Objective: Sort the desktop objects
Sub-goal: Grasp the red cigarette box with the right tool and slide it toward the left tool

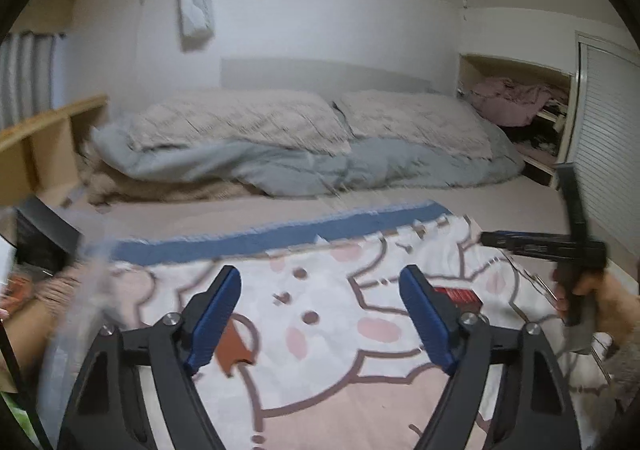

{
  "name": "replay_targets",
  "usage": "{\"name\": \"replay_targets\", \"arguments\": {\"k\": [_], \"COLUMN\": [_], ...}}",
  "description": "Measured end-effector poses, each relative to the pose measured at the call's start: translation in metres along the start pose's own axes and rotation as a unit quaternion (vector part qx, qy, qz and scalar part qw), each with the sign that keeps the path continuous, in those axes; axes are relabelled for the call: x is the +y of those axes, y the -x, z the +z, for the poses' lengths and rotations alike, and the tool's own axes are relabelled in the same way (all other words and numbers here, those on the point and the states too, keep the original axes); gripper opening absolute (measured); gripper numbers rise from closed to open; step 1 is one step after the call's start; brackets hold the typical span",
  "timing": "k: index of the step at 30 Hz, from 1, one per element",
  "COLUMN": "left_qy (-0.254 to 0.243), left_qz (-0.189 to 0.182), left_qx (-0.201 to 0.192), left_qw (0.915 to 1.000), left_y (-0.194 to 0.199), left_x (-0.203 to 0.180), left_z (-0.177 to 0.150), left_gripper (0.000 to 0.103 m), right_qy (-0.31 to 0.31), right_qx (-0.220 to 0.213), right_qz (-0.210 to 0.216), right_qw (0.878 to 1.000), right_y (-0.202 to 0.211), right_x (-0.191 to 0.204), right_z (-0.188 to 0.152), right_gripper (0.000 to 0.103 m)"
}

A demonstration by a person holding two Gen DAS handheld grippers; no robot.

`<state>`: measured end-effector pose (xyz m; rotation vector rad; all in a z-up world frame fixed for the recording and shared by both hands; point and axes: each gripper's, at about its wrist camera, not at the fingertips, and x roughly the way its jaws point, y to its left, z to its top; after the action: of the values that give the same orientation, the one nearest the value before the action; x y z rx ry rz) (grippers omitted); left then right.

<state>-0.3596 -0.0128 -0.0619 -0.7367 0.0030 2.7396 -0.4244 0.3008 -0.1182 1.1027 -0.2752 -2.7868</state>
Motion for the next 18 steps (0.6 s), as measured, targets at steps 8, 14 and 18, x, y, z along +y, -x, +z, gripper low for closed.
{"name": "replay_targets", "arguments": {"k": [8,14,18], "left_qy": [0.019,0.040,0.049], "left_qz": [-0.067,-0.086,-0.111], "left_qx": [0.068,0.114,0.120], "left_qw": [0.9952,0.9890,0.9854], "left_y": [-0.036,-0.048,-0.043], "left_x": [0.010,0.019,0.016], "left_z": [-0.053,-0.085,-0.091], "left_gripper": [0.081,0.081,0.081], "right_qy": [-0.065,-0.059,-0.002], "right_qx": [0.080,0.086,0.088], "right_qz": [0.012,0.024,0.065], "right_qw": [0.995,0.994,0.994], "right_y": [-0.072,-0.077,-0.063], "right_x": [-0.041,-0.037,0.003], "right_z": [-0.038,-0.059,-0.072], "right_gripper": [0.041,0.041,0.041]}}
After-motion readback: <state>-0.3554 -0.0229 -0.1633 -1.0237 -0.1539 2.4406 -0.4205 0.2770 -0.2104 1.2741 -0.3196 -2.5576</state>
